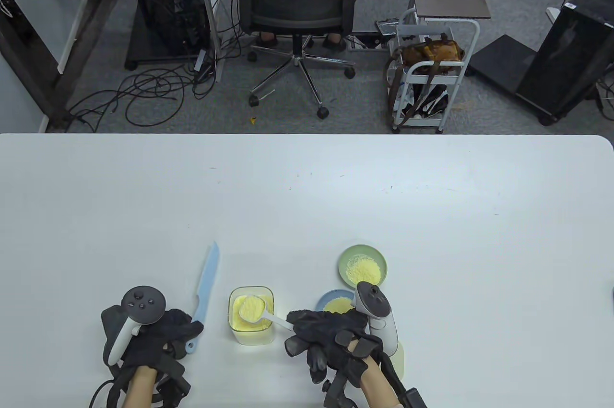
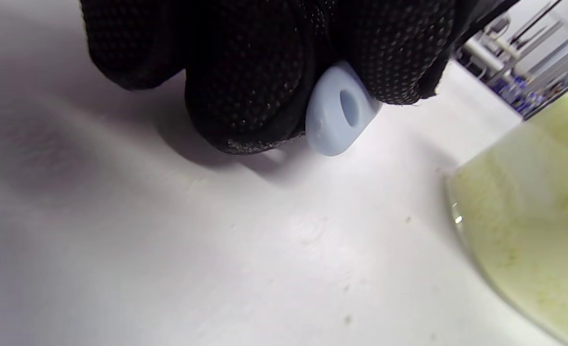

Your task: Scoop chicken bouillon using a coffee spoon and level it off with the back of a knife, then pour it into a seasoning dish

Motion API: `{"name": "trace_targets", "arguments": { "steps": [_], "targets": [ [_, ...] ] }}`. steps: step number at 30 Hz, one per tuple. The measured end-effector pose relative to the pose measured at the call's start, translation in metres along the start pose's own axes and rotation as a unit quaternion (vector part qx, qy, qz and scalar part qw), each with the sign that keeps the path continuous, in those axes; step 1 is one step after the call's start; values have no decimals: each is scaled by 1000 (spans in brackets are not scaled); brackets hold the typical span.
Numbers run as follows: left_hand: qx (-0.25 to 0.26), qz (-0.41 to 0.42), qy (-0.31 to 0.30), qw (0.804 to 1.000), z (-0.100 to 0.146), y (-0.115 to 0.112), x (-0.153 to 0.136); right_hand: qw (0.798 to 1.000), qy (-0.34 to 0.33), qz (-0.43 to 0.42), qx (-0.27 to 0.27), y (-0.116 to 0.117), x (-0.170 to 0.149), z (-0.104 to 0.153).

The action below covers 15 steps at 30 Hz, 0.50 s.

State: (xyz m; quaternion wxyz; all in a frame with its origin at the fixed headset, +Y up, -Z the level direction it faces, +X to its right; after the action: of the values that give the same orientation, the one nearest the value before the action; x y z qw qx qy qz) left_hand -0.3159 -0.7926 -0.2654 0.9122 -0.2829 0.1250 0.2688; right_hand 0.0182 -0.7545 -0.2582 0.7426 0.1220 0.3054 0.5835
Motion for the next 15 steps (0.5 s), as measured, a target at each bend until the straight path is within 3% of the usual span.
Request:
{"name": "trace_targets", "arguments": {
  "steps": [15],
  "targets": [
    [61, -76, 27, 995, 3, 5, 3, 1000, -10, 1, 6, 2, 4, 3]
  ]
}}
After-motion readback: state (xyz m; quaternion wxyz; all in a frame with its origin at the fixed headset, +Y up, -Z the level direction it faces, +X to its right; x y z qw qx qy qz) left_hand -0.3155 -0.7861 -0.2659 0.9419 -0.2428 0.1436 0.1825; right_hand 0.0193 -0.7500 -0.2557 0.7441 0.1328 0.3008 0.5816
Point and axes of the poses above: the tracker on the back of each hand, its own x axis roughly to the thumb side, its own z axis roughly from the fingertips to the wrist, y = z × x, the point moved 4 cm from there along -z, roughly from the wrist to the fingertips, and after that the axes turned 6 degrees about -x, right-handed, at the moved point
